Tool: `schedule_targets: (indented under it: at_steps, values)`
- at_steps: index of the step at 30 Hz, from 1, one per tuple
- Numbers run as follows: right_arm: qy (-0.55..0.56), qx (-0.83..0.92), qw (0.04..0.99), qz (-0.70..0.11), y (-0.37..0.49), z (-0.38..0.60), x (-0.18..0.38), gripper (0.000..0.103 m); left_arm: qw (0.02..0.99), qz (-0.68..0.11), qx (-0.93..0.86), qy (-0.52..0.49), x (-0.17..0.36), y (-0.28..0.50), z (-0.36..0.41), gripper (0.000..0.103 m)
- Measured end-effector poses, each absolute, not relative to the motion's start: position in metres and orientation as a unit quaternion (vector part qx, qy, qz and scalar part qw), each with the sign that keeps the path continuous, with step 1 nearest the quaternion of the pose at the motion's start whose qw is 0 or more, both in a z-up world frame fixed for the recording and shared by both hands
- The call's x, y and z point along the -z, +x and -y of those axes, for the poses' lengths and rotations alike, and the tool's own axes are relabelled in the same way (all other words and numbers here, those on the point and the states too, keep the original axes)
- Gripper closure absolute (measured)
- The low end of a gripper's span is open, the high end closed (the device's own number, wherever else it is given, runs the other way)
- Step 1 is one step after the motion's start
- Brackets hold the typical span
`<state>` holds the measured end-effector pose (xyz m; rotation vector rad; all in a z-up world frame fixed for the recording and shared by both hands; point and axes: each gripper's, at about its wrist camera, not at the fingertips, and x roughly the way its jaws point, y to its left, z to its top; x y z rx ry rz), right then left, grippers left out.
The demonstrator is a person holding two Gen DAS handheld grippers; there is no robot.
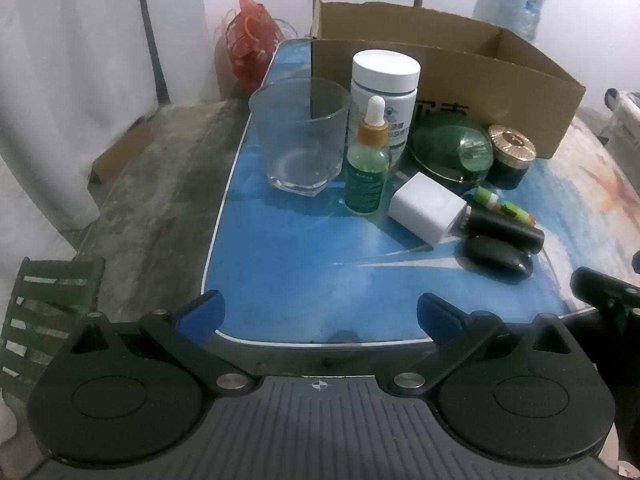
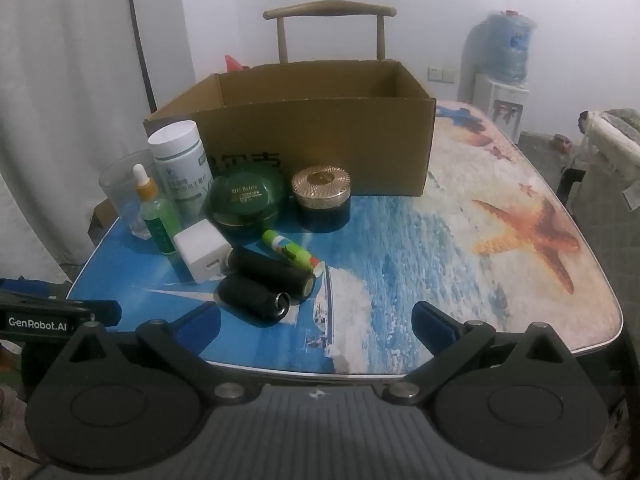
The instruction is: Organize rigid objects
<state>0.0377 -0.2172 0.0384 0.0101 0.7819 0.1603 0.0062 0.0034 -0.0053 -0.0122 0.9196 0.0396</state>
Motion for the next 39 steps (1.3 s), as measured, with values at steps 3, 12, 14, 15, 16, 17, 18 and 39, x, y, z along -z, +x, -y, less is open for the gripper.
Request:
schedule_targets:
  at_steps: [3,12,14,15,16,17,18,39]
  values:
    - [0.005,-0.078,0.921,-0.381,0.0377,0.2173,-0.0386,0.000,0.896,-0.444,-0.020,-0.006,0.0054,0.0064,-0.0037,0.000]
    - [0.005,-0.079,0.921,-0.381,0.0374,0.2166,-0.0387,0.000,0.896,-0.444,-0.020,-0.006,0.0056,0.0064,-0.0034,0.000]
    - [0.005,-0.081,0.920,-0.382,0.0370,0.2158,-0.0387,0.000,0.896,-0.444,-0.020,-0.006,0.0054,0.0059,-0.0032,0.000]
    - [0.005,-0.082,0.920,-0.383,0.0366,0.2154,-0.0387,0.000,0.896,-0.444,-0.020,-0.006,0.0053,0.0059,-0.0033,0.000]
    - [0.004,-0.083,0.920,-0.384,0.0363,0.2147,-0.0385,0.000,0.896,-0.444,-0.020,-0.005,0.0054,0.0059,-0.0032,0.000]
    - [0.004,-0.083,0.920,-0.384,0.0360,0.2143,-0.0384,0.000,0.896,-0.444,-0.020,-0.006,0.0055,0.0059,-0.0032,0.000]
    - [0.003,-0.083,0.920,-0.384,0.0355,0.2140,-0.0385,0.000,0.896,-0.444,-0.020,-0.006,0.0055,0.0058,-0.0033,0.000]
    - [0.003,-0.083,0.919,-0.385,0.0359,0.2136,-0.0385,0.000,0.895,-0.445,-0.020,-0.005,0.0061,0.0047,-0.0043,0.000]
